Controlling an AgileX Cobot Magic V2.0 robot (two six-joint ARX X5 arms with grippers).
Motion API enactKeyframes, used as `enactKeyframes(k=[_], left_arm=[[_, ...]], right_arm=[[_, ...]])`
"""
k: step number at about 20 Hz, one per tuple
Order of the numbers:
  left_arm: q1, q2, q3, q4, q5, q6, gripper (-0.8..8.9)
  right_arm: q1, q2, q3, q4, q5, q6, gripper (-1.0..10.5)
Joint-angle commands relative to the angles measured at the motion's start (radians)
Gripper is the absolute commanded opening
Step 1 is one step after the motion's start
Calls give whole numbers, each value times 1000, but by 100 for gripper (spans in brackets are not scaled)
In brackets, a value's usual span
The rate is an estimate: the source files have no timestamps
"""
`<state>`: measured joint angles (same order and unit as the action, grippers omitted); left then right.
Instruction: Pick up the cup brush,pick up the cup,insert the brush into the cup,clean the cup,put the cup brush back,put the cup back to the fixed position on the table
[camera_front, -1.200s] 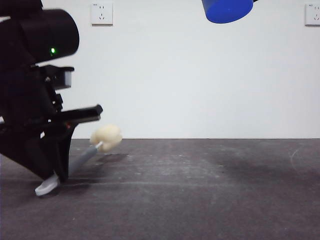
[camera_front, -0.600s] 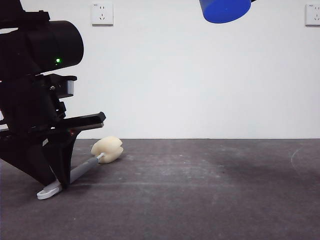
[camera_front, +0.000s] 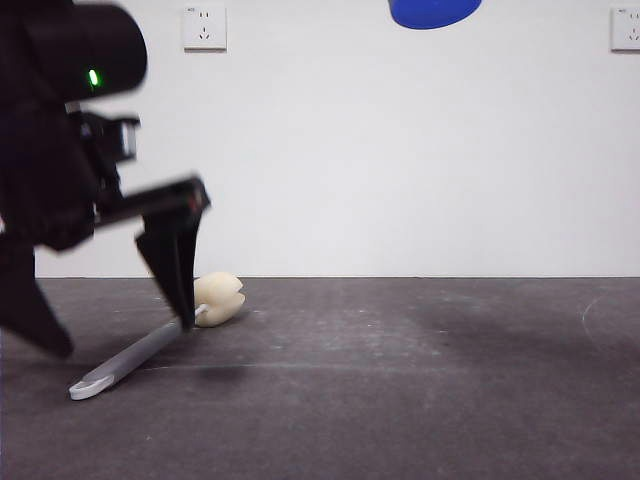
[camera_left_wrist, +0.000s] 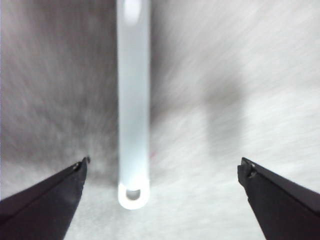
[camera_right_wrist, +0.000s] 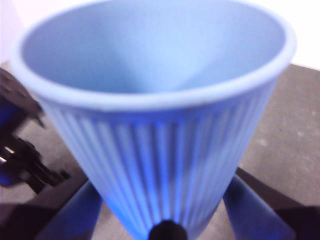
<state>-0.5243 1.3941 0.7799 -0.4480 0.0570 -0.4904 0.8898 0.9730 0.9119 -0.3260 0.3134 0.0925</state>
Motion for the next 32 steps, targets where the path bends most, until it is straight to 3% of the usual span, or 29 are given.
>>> enactKeyframes(k=[1,8,13,18,25,32], left_arm=[[1,-106,-6,0,0,23,508],[-5,-463,-6,-47,56,23,507],[-7,-625,-6,-147,57,23,507],[-7,-671,-6,-182,56,23,507],[-7,-671,-6,-188,55,23,507],[-7,-671,-6,-190,51,23,507]], right_arm=[[-14,6,-108,104,-2,-27,-17],[-84,151,-358,503,-14,-60,-17],[-142,446,-375,773,-80,-56,-17],[-189,688,-375,993,-128,-40,-17],[-257,794,-375,1126,-211,-40,-17],[-276,828,-375,1097,-237,-40,-16]])
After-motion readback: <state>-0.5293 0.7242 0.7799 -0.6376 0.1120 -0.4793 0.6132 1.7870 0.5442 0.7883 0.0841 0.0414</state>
